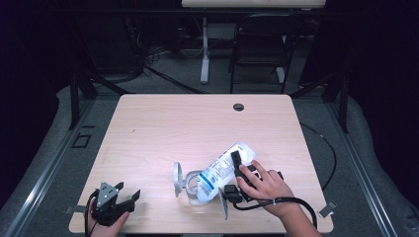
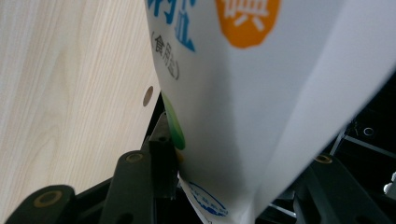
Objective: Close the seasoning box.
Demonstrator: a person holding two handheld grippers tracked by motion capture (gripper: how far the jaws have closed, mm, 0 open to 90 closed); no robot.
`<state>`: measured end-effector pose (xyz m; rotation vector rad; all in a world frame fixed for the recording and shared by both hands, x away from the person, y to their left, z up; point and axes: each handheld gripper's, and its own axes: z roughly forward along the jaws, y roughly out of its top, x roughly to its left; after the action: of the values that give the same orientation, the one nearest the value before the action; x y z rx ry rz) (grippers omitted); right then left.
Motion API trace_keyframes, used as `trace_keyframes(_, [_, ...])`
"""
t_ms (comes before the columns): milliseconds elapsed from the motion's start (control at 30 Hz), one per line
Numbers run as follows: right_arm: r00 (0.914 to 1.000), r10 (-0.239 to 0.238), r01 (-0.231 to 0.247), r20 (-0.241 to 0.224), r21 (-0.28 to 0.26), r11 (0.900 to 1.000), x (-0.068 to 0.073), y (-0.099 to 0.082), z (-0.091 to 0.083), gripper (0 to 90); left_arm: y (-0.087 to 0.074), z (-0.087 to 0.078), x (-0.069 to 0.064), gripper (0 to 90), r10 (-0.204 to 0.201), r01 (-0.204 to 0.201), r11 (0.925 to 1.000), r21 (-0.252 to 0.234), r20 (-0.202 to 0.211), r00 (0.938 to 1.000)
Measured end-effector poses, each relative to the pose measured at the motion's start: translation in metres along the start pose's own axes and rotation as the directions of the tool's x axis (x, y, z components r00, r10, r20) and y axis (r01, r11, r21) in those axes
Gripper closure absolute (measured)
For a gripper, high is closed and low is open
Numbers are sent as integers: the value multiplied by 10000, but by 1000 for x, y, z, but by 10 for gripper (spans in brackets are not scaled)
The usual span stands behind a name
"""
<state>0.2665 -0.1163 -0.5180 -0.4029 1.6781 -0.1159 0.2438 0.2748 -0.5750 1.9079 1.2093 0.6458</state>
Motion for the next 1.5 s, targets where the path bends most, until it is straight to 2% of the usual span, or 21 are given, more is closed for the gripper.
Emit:
trace_keyframes(200, [10000,73,-73,-38,-56,10000,1,-1,1,547,0,0,0,313,-13,13,10000,-7,2,10000])
trace_keyframes(1033, [9997,-226,226,83,-7,9997,2,0,1,554,0,0,0,313,14,-14,10000,10,3,10000])
trace_keyframes(1100, [9991,-415,414,95,169,9990,1,1,-1,554,0,0,0,313,-6,6,10000,7,-3,10000])
trace_keyframes(1167, [9995,-297,296,103,33,9996,2,1,0,554,0,0,0,313,-31,31,10000,4,-3,10000])
trace_keyframes(1500, [9989,-447,446,168,62,9990,2,1,-1,555,0,0,0,313,-26,26,10000,5,-6,10000])
